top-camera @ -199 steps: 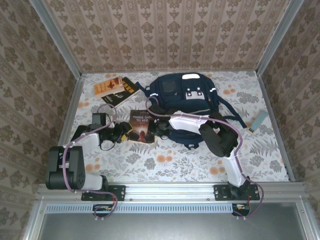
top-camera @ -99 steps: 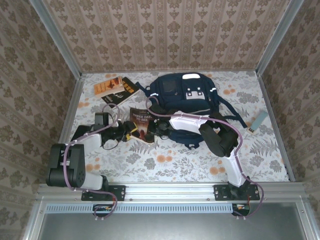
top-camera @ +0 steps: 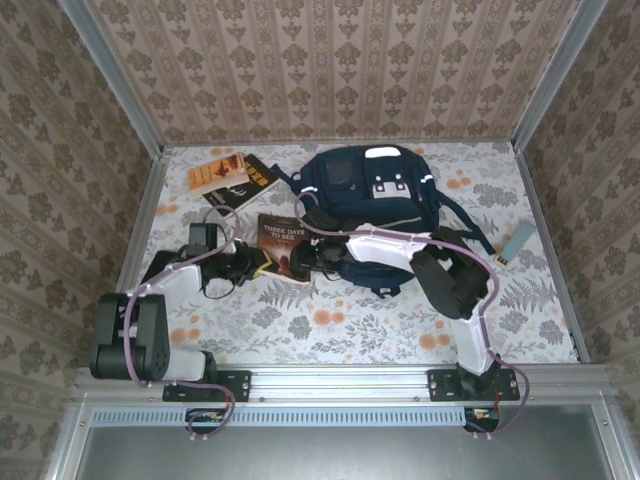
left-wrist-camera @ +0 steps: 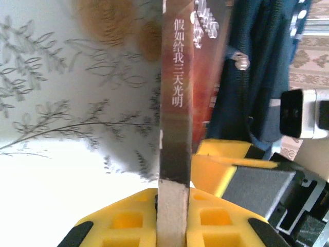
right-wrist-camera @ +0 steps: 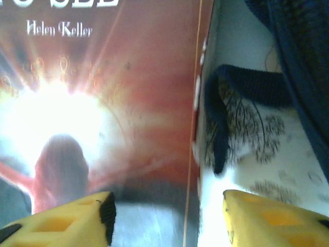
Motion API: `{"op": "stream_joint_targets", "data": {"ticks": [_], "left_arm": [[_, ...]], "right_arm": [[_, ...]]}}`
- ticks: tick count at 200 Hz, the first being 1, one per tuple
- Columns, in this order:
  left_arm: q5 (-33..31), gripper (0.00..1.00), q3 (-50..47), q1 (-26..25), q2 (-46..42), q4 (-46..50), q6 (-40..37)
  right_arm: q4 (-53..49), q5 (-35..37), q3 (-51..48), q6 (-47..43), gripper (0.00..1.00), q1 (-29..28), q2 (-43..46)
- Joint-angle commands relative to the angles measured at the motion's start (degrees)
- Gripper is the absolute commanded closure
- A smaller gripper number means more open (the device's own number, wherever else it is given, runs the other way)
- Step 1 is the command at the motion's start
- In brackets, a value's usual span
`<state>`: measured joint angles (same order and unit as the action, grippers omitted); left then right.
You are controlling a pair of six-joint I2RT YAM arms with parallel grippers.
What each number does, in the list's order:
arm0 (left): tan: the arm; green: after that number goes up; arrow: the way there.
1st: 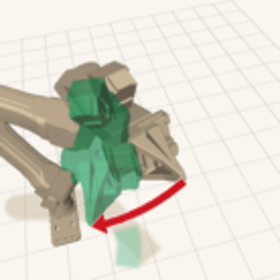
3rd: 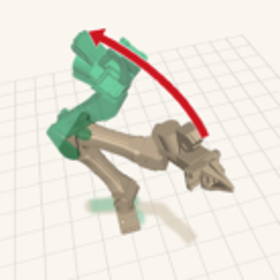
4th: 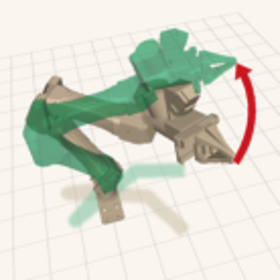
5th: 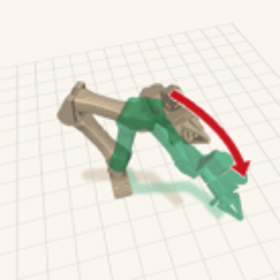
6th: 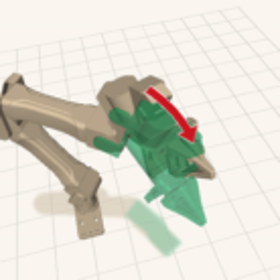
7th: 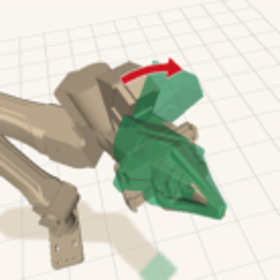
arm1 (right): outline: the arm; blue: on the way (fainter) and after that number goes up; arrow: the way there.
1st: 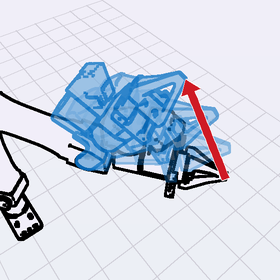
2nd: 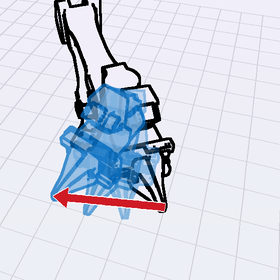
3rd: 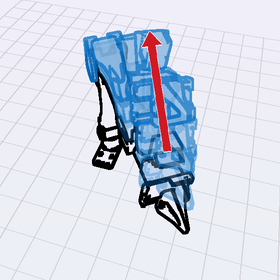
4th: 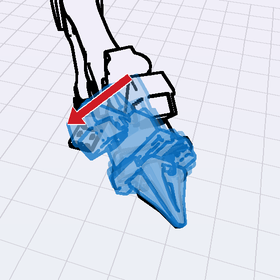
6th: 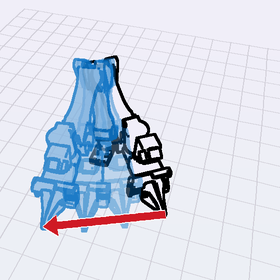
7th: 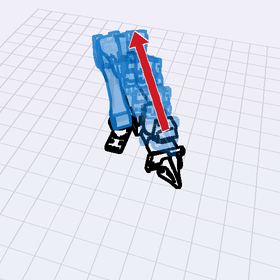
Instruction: Pack the student bag
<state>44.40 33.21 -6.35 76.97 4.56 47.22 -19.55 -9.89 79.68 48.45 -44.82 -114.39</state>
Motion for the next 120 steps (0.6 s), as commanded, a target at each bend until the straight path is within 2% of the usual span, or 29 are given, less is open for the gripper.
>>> {"op": "stream_joint_targets", "data": {"ticks": [1, 14, 30, 67, 100, 120], "left_arm": [[-1.4, 0.92, 3.8, 0.7, -6.9, 0.4, -1.3], [-1.9, 0.93, 5.0, 0.6, -10.0, -0.3, -0.3], [-3.0, 0.93, 6.3, 0.4, -13.2, -2.3, 2.0], [-6.9, 0.92, 8.0, -1.9, -16.2, -14.1, 12.0], [-14.3, 0.92, 10.4, -7.3, -14.8, -21.8, 17.7], [-18.8, 0.92, 11.4, -9.3, -14.0, -24.7, 19.9]], "right_arm": [[1.7, 0.3, -2.9, -3.5, 0.26, 0.7, 9.9], [3.4, 0.8, -5.3, -3.4, 0.18, 1.2, 13.8], [7.6, 0.3, -9.0, -1.1, 0.13, 2.3, 18.0], [27.4, -4.4, -20.0, 11.2, 0.04, 5.0, 25.6], [45.6, -8.2, -23.5, 24.7, 0.01, 5.1, 23.6], [57.8, -7.7, -25.4, 33.9, 0.0, 4.6, 20.1]]}}
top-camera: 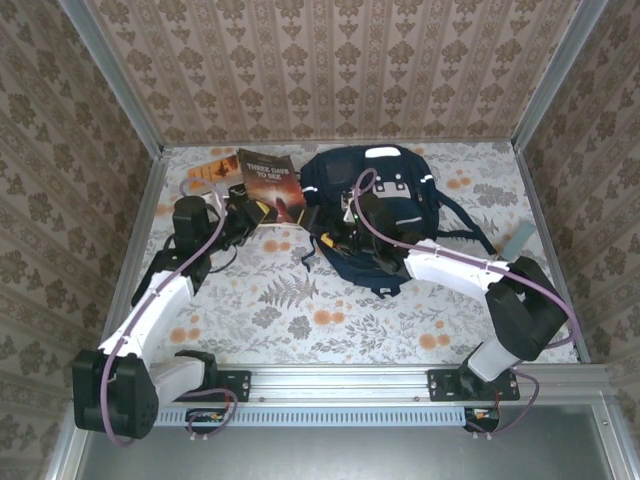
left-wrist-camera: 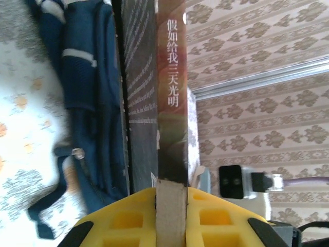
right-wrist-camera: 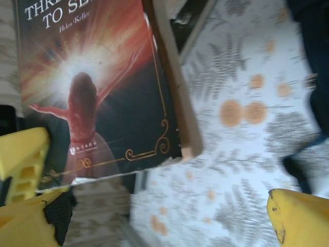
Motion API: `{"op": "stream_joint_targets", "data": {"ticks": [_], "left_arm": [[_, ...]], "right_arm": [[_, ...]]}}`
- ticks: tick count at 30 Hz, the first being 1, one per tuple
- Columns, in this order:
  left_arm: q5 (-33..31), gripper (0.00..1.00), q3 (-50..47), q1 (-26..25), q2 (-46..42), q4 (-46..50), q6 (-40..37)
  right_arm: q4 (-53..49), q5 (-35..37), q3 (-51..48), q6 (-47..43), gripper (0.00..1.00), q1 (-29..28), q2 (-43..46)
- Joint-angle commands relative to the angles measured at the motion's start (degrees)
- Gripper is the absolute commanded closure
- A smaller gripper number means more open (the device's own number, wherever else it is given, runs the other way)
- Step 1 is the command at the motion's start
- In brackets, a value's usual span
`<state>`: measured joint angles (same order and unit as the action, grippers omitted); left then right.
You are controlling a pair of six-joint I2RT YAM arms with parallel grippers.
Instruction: Pack the student bag
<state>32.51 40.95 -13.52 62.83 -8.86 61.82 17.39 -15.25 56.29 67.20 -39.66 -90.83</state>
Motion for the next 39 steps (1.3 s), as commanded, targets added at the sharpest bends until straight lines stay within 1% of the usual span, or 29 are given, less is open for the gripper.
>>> {"op": "stream_joint_targets", "data": {"ticks": [1, 3, 7, 11, 14, 18, 20, 25, 27, 28, 29, 32, 34, 37, 39], "left_arm": [[-7.3, 0.92, 3.7, -2.3, 0.2, -11.4, 5.5], [-9.7, 0.91, 4.0, -3.2, 0.6, -13.1, 7.3], [-12.8, 0.91, 3.5, -4.8, 1.2, -16.5, 10.7], [-15.9, 0.91, 2.9, -6.5, 1.5, -17.9, 12.8], [-19.3, 0.91, 2.5, -8.2, 1.2, -17.4, 13.4], [-21.6, 0.91, 2.8, -9.8, 1.3, -17.2, 13.4], [-21.9, 0.91, 2.8, -10.4, 1.5, -17.4, 13.7], [-22.1, 0.91, 2.1, -11.2, 1.6, -17.5, 14.6], [-22.1, 0.9, 1.5, -11.2, 1.5, -17.7, 15.4], [-22.1, 0.9, 1.2, -11.2, 1.4, -17.7, 15.6], [-22.1, 0.9, 1.0, -11.2, 1.3, -17.7, 15.8], [-21.5, 0.84, 0.7, -11.1, 1.2, -17.2, 15.9], [-21.2, 0.76, 0.5, -11.1, 1.2, -16.6, 15.9], [-21.5, 0.58, 0.0, -10.9, 0.6, -13.4, 14.7], [-22.4, 0.45, 0.4, -10.8, -0.1, -8.0, 12.0]], "right_arm": [[21.3, -2.2, -2.1, 15.5, 0.0, -0.6, -3.6], [28.0, -0.7, -2.1, 19.8, 0.01, -0.8, -6.0], [34.4, 2.1, -1.0, 23.2, 0.01, -1.0, -8.5], [36.3, 5.1, 0.4, 24.0, 0.01, -1.4, -9.5], [38.4, 5.9, 2.1, 25.5, 0.03, -1.6, -11.1], [39.0, 5.8, 5.2, 27.7, 0.07, -1.9, -13.7], [38.9, 6.2, 6.3, 28.5, 0.1, -2.1, -14.7], [39.7, 8.5, 6.7, 30.0, 0.3, -2.1, -15.4], [42.0, 10.1, 5.6, 30.7, 0.43, -2.1, -15.4], [42.4, 10.5, 5.1, 30.8, 0.48, -2.1, -15.3], [42.3, 11.1, 4.5, 30.8, 0.55, -2.0, -15.0], [40.0, 12.3, 3.1, 29.9, 0.72, -1.9, -13.4], [38.1, 13.1, 2.1, 28.6, 0.82, -1.8, -12.0], [35.0, 14.3, 0.2, 24.5, 0.89, -1.2, -9.1], [30.7, 14.7, -1.5, 20.1, 0.91, -0.5, -6.1]]}}
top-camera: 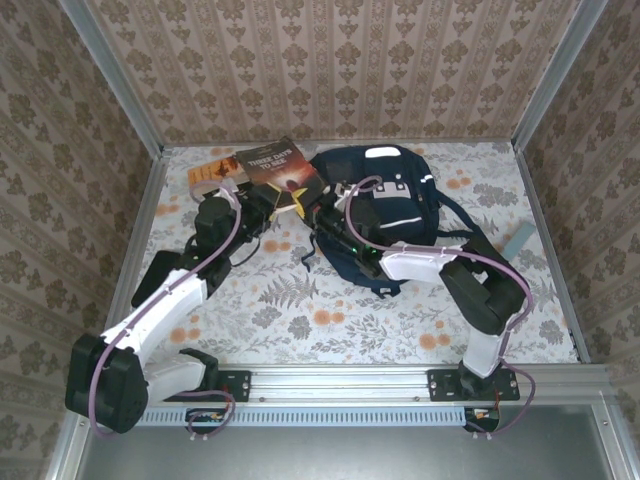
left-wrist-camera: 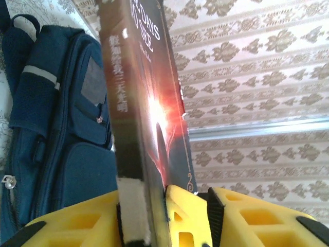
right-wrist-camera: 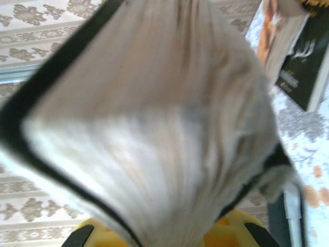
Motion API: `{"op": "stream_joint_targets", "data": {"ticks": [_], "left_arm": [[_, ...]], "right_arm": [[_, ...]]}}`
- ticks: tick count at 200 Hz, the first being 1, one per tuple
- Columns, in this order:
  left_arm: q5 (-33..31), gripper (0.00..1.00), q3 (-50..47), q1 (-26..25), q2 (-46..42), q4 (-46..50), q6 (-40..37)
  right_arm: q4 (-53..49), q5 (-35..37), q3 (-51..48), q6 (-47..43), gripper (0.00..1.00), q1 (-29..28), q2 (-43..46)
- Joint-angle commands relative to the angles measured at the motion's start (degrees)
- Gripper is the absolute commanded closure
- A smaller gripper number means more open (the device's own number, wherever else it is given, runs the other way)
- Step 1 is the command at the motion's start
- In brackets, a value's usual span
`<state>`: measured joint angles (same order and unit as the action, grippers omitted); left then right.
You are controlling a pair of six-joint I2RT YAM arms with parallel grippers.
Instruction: Pack the student bag
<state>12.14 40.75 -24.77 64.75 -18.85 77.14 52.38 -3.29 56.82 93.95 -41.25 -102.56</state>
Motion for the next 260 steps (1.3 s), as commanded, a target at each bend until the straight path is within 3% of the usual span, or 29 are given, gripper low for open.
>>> {"op": "stream_joint_targets", "data": {"ticks": [1, 20, 58, 108, 146, 189, 217, 260], "left_arm": [[-2.4, 0.41, 1.3, 0.5, -2.2, 5.5, -5.3], [-3.6, 0.31, 3.5, 0.3, -2.1, 14.7, -12.1], [-1.8, 0.26, 7.5, -1.0, 1.6, 24.5, -27.6], [-1.2, 0.25, 19.6, -12.3, 14.2, 34.5, -53.1], [-4.4, 0.18, 27.7, -20.0, 26.2, 35.3, -71.5], [0.1, 0.12, 40.3, -25.1, 37.9, 43.3, -86.0], [0.7, 0.12, 49.6, -27.1, 45.7, 49.7, -91.7], [-0.8, 0.19, 60.4, -27.4, 54.9, 53.7, -93.5]], "right_arm": [[-7.5, 2.8, -2.5, -8.7, 0.92, 1.6, 7.3], [-21.2, 3.7, -3.0, -17.0, 0.92, 3.0, 13.5], [-47.5, 9.2, -3.2, -33.0, 0.93, 7.7, 26.2], [-69.5, 10.8, -2.4, -44.8, 0.93, 17.4, 39.8], [-78.6, 11.3, -4.3, -46.3, 0.92, 24.4, 47.8], [-88.2, 15.4, -4.6, -49.3, 0.9, 27.4, 54.8], [-90.6, 14.9, -6.4, -49.0, 0.89, 29.1, 57.8], [-92.9, 15.1, -7.4, -48.4, 0.88, 31.0, 61.7]]}}
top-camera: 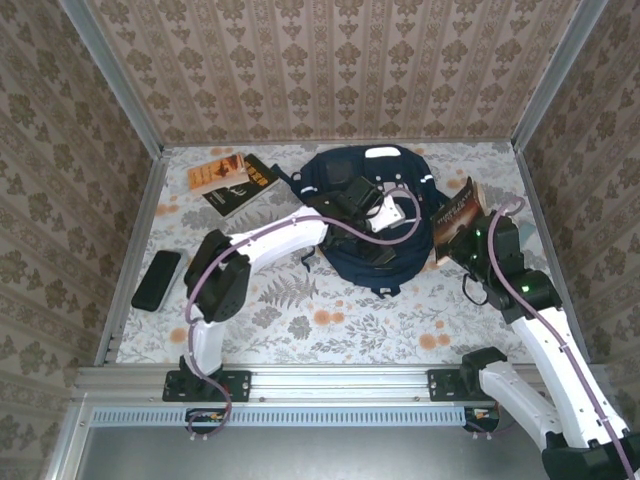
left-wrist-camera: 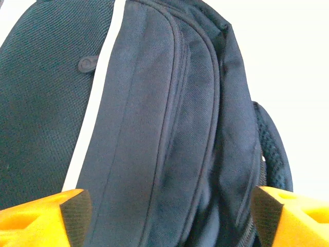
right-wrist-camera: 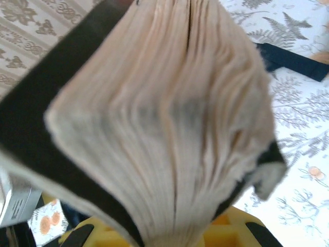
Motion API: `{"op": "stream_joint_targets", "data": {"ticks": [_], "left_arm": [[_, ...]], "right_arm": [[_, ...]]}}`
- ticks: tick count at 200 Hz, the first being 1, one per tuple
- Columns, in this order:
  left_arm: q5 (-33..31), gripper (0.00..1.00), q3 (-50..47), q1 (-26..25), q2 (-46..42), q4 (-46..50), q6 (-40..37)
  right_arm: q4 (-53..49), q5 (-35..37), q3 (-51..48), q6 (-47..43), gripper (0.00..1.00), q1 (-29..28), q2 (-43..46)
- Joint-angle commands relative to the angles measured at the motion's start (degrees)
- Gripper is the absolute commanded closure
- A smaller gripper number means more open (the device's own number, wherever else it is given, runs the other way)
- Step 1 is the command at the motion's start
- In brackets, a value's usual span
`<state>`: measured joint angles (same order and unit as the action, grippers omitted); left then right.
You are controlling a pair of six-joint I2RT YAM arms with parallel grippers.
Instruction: Pack the student bag
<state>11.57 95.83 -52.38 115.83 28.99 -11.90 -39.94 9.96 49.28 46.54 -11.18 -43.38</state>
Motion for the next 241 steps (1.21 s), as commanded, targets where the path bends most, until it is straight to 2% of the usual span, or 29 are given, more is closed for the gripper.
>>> {"op": "stream_joint_targets", "data": {"ticks": [1, 43, 73, 107, 125, 143, 176, 215, 241], "left_arm": [[-0.2, 0.19, 5.5, 0.2, 3.9, 6.0, -4.5], [-0.7, 0.23, 15.3, 0.8, 12.1, 12.5, -5.2], [-2.4, 0.28, 18.1, 0.8, 15.0, 14.1, -5.7], [-6.9, 0.51, 17.5, 0.9, 14.8, 10.7, -5.3], [-9.0, 0.67, 17.4, 1.1, 14.2, 9.3, -4.9], [-9.7, 0.77, 16.3, 1.2, 12.2, 7.7, -4.3], [-13.4, 0.89, 9.1, 1.1, 3.4, -1.2, -2.2], [-22.4, 0.93, 0.2, 1.1, -7.7, -14.3, 1.4], [-27.6, 0.93, -1.8, 1.1, -11.5, -19.9, 3.2]], "right_arm": [[-0.6, 1.8, 0.2, -1.0, 0.88, 0.9, 2.5], [-1.2, 1.3, -0.1, -0.6, 0.88, 1.1, 3.3], [-0.7, 0.5, -0.5, 0.2, 0.89, 1.2, 3.6], [0.2, -0.5, -1.2, 0.9, 0.89, 1.2, 3.9], [0.1, -0.9, -1.4, 0.9, 0.89, 1.2, 3.8], [-0.4, -1.2, -1.6, 0.7, 0.89, 1.2, 4.2], [-2.2, -3.6, -1.1, -0.2, 0.88, 1.2, 6.1], [-2.2, -11.0, 0.2, -1.0, 0.89, 1.1, 7.3], [1.2, -18.5, -0.5, 0.2, 0.88, 1.1, 6.8]]}}
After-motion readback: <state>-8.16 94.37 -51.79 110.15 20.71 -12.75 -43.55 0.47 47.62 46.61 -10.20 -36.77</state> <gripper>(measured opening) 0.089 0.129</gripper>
